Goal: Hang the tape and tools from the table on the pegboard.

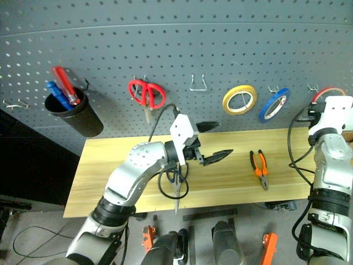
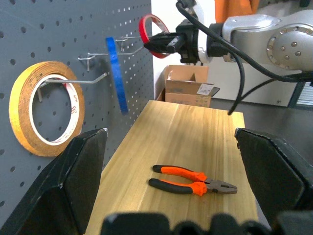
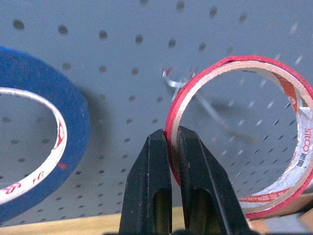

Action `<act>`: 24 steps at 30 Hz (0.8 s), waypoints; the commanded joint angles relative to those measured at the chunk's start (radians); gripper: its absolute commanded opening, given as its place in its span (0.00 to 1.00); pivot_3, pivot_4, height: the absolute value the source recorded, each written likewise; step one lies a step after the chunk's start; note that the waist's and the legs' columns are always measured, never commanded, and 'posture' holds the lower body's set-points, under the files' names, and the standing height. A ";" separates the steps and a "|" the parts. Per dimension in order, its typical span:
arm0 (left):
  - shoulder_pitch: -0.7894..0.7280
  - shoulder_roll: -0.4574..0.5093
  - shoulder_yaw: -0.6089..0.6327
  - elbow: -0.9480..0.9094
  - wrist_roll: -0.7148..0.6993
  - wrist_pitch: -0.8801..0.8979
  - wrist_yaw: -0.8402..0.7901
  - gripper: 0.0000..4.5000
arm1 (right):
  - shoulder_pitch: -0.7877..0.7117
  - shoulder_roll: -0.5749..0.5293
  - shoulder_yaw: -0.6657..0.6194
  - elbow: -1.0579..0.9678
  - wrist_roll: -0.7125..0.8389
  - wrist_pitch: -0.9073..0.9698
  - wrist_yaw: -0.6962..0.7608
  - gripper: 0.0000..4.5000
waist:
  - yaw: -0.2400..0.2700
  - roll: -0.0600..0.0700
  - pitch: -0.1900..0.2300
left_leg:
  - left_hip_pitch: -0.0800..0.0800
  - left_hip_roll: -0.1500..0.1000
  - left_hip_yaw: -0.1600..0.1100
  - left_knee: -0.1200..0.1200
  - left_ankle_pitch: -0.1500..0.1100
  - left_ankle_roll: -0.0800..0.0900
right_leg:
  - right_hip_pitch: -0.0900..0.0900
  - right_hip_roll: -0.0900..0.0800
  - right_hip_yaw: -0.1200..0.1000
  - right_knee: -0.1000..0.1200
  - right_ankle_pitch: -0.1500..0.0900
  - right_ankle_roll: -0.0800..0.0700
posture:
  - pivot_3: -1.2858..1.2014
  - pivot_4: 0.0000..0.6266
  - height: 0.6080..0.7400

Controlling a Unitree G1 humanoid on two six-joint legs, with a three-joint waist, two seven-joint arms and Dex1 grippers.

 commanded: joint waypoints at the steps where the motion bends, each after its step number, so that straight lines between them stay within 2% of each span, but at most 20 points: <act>1: 0.006 0.001 0.026 -0.007 0.003 -0.037 0.008 1.00 | -0.001 -0.010 -0.024 -0.059 0.062 0.044 0.023 0.27 | 0.000 0.000 0.000 | 0.000 0.000 0.000 0.000 0.000 0.000 | 0.000 0.000 0.000 0.000 0.000 0.000 | 0.38 0.48 1.00; 6: 0.025 0.032 0.031 0.013 0.029 -0.063 0.008 1.00 | 0.143 -0.018 0.034 -0.292 0.059 0.181 0.021 0.62 | 0.006 0.000 0.000 | 0.000 0.000 -0.001 -0.001 0.000 0.000 | -0.001 0.000 0.000 0.000 0.000 0.000 | 0.39 0.48 1.00; 7: 0.031 0.048 0.028 0.016 0.041 -0.075 0.001 1.00 | 0.192 -0.020 0.045 -0.364 0.060 0.229 0.019 0.67 | 0.008 0.001 0.000 | 0.000 0.001 -0.001 -0.001 0.000 0.000 | -0.001 0.000 0.000 0.000 0.000 0.000 | 0.39 0.48 1.00; 8: 0.038 0.068 0.030 0.020 0.050 -0.085 -0.007 1.00 | 0.245 -0.016 0.051 -0.448 0.081 0.303 0.016 0.77 | 0.009 0.001 0.000 | 0.000 0.001 -0.001 -0.001 0.000 0.000 | -0.002 0.000 0.000 0.000 0.000 0.000 | 0.39 0.48 1.00; 11: 0.061 0.133 0.038 0.031 0.058 -0.103 -0.046 1.00 | 0.351 0.011 0.054 -0.646 0.147 0.514 -0.020 0.99 | 0.010 0.002 0.000 | -0.001 0.002 0.000 -0.002 0.000 0.000 | -0.003 0.000 0.000 0.000 0.000 0.000 | 0.39 0.48 1.00; 15: 0.098 0.215 0.040 0.033 0.059 -0.157 -0.123 1.00 | 0.387 0.061 0.075 -0.761 0.139 0.757 -0.122 1.00 | 0.009 0.002 0.000 | -0.002 0.004 0.002 -0.001 0.000 0.000 | -0.007 0.000 0.000 0.000 0.005 -0.003 | 0.39 0.49 1.00; 18: 0.117 0.261 0.042 0.045 0.063 -0.188 -0.168 1.00 | 0.377 0.119 0.108 -0.762 0.176 0.871 -0.122 1.00 | 0.014 0.002 0.000 | -0.002 0.006 0.002 -0.001 0.000 -0.001 | -0.008 0.000 -0.002 0.000 0.008 -0.005 | 0.39 0.49 1.00; 21: 0.122 0.292 0.040 0.067 0.075 -0.221 -0.201 1.00 | 0.360 0.167 0.181 -0.698 0.146 0.889 -0.144 1.00 | 0.011 0.003 0.000 | -0.001 0.007 0.003 -0.001 0.001 -0.002 | -0.008 0.001 -0.002 0.001 0.009 -0.006 | 0.39 0.49 1.00; 24: 0.117 0.298 0.030 0.088 0.095 -0.253 -0.214 1.00 | 0.328 0.168 0.279 -0.564 0.078 0.819 -0.149 1.00 | 0.011 0.003 0.001 | -0.001 0.006 0.004 -0.001 0.001 -0.002 | -0.009 0.000 -0.002 0.000 0.009 -0.005 | 0.39 0.48 1.00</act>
